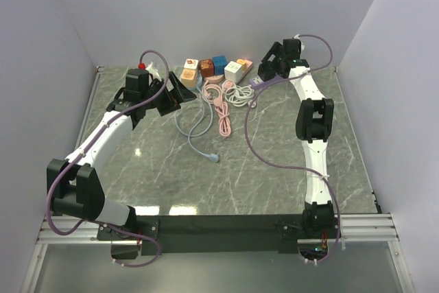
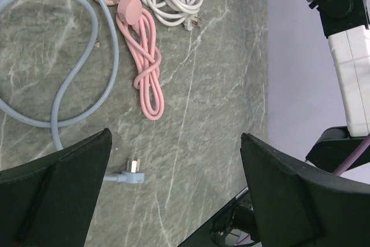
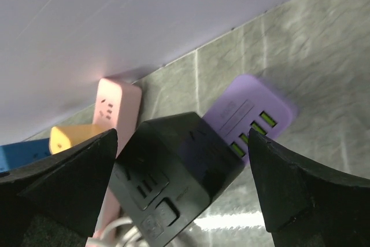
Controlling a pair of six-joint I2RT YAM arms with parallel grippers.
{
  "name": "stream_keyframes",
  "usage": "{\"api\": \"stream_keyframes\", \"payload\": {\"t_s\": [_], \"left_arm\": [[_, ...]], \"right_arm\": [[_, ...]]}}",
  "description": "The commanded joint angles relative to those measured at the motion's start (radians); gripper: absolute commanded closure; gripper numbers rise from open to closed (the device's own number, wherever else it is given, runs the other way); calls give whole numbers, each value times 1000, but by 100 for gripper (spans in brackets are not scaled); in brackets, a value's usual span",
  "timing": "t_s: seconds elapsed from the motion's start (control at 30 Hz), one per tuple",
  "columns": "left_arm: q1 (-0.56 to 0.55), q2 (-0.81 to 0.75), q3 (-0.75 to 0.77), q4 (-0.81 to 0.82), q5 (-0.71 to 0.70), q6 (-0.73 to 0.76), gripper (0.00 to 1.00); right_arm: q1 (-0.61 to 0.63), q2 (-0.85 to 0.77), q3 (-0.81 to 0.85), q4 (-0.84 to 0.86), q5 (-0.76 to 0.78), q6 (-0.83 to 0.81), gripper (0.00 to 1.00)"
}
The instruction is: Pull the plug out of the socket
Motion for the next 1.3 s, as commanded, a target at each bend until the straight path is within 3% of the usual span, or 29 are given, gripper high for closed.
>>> {"api": "stream_keyframes", "payload": {"t_s": [0.0,0.37,0.9,1.27], "left_arm": [[-4,-10,7,45,0,-24,1],[-4,8,1,65,1,-54,0],[-6,-6,-17,92,26,-70,1],[-18,-39,-89,122,23,-68,1]], "right_arm": [[-24,18,64,17,-110,114,0],[-30,57,81,-19,-173,113,0],[-24,-50,-15,-352,-136,-127,3],[-9,-346,-469,-386,-136,-197,3]]}}
